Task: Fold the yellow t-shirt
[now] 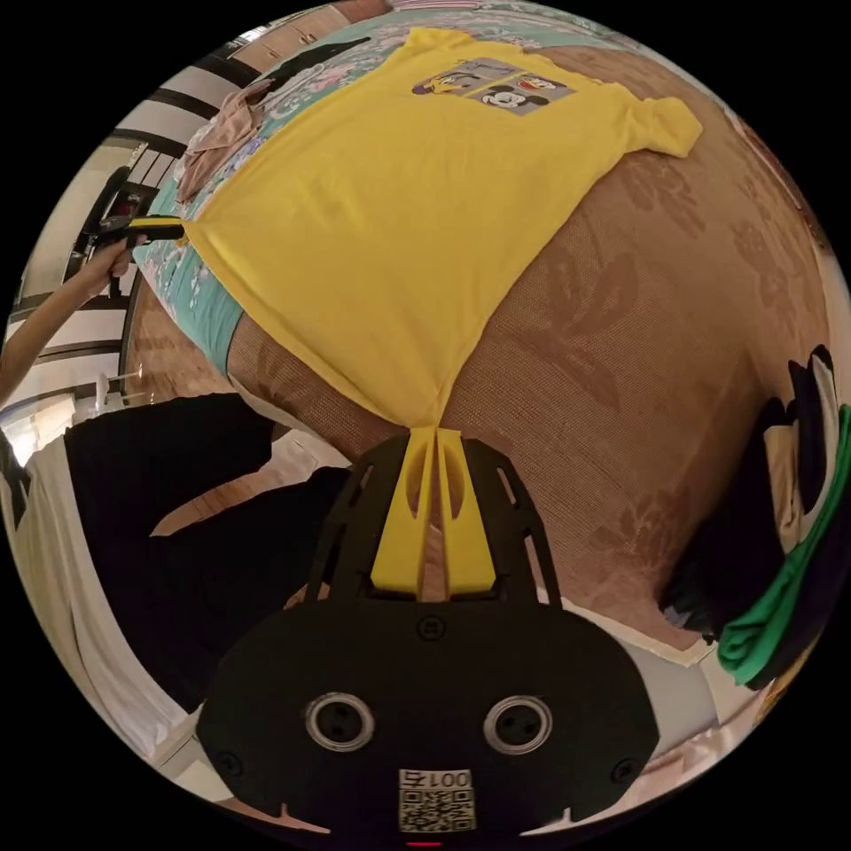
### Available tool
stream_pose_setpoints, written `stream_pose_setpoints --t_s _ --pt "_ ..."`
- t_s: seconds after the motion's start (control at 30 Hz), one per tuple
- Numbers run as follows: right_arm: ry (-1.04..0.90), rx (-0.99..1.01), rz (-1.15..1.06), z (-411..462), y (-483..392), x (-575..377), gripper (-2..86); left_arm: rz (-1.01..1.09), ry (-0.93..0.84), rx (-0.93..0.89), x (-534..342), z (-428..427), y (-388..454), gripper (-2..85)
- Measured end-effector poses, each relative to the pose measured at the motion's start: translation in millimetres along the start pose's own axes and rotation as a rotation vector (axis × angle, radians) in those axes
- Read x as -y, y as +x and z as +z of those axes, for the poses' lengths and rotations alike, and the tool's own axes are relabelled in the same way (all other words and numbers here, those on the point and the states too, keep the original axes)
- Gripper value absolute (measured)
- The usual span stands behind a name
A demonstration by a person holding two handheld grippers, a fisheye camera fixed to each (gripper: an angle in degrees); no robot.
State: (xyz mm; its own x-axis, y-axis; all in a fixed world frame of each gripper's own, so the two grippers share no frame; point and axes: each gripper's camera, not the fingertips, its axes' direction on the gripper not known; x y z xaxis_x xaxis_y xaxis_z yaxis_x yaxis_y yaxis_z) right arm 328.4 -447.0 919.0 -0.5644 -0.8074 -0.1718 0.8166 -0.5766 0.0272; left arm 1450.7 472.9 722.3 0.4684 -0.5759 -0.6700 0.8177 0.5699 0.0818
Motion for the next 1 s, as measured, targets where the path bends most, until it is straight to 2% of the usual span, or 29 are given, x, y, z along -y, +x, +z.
stream_pose_setpoints --t_s 0.23,0.33,0.5,0.7,0.9,1.0 --pt "-0.006 0.114 0.085 -3.3 9.7 0.8 0.1 0.009 -0.05 -0.088 12.8 -6.2 -58.8 -0.9" --pt "-0.012 0.142 0.113 -6.3 16.5 3.6 0.1 0.048 -0.078 -0.072 25.8 -10.3 -75.3 -0.9" --pt "-0.052 0.127 0.142 10.1 21.4 22.1 0.2 0.08 -0.128 -0.007 52.7 1.0 -101.1 -0.8" --pt "-0.073 0.076 0.111 7.2 22.6 48.6 0.2 -0.037 -0.13 -0.091 96.7 -2.8 -158.6 -0.9" --pt "-0.052 0.25 0.115 -28.8 49.7 50.4 0.1 0.093 -0.184 -0.124 136.0 -38.2 -196.9 -0.9" --pt "-0.104 0.273 0.105 -32.8 57.1 50.5 0.1 0.146 -0.277 -0.149 146.4 -38.2 -212.2 -0.9"
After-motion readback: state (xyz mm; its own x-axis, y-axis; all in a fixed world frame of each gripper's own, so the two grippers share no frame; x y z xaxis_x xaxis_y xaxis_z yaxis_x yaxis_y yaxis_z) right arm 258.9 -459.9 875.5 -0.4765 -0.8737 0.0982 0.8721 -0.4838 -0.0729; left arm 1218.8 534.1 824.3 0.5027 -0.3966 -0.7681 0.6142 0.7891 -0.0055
